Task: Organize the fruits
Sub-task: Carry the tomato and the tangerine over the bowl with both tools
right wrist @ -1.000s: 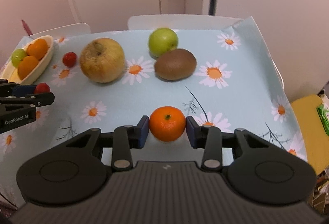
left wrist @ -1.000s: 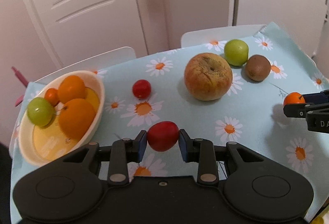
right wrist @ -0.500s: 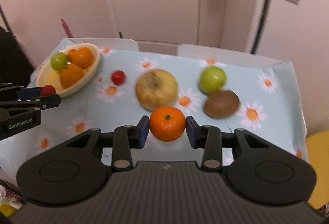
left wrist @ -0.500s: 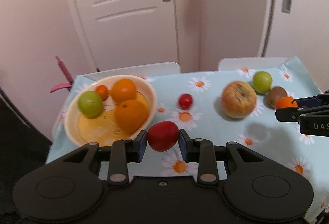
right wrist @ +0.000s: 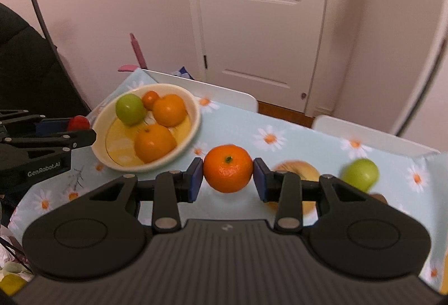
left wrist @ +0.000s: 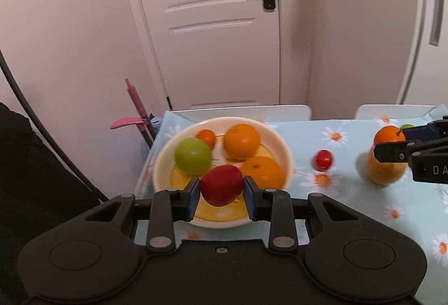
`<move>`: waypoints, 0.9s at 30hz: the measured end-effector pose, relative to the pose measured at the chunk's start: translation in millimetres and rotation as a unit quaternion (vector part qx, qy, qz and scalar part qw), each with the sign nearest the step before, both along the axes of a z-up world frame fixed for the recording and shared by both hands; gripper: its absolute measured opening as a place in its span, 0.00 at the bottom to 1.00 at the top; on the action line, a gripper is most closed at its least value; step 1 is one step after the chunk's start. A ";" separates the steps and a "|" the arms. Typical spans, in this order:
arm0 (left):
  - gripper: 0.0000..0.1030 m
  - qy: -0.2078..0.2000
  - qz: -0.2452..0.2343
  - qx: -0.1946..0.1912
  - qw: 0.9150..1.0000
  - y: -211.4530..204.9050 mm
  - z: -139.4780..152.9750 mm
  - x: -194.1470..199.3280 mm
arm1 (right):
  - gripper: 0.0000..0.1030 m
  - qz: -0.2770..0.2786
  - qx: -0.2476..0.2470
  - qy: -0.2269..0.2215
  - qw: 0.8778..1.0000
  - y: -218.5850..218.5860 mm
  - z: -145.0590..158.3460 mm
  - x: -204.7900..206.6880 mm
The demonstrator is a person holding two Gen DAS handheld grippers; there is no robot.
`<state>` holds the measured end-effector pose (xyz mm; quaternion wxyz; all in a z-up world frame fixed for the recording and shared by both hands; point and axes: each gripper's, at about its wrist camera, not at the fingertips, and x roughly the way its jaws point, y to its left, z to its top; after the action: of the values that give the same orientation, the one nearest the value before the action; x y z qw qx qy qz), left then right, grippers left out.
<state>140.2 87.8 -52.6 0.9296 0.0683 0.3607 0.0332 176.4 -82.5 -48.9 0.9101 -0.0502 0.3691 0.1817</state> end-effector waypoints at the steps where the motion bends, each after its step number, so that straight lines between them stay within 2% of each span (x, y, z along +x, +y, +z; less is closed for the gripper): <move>1: 0.35 0.002 0.001 0.001 1.000 5.5 -0.7 3.0 | 0.52 0.002 0.000 0.000 1.000 5.5 -0.2 3.9; 15: 0.36 0.025 -0.004 0.016 1.000 61.9 -28.6 58.7 | 0.52 0.011 -0.006 0.015 1.000 73.7 -20.4 59.5; 27: 0.36 0.019 -0.017 0.009 1.000 85.5 -31.8 108.6 | 0.52 -0.004 -0.009 0.028 1.000 92.3 -35.4 89.0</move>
<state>248.8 173.4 -84.3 0.9223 0.0830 0.3770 0.0192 265.4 9.8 -84.3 0.8997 -0.0518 0.3962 0.1756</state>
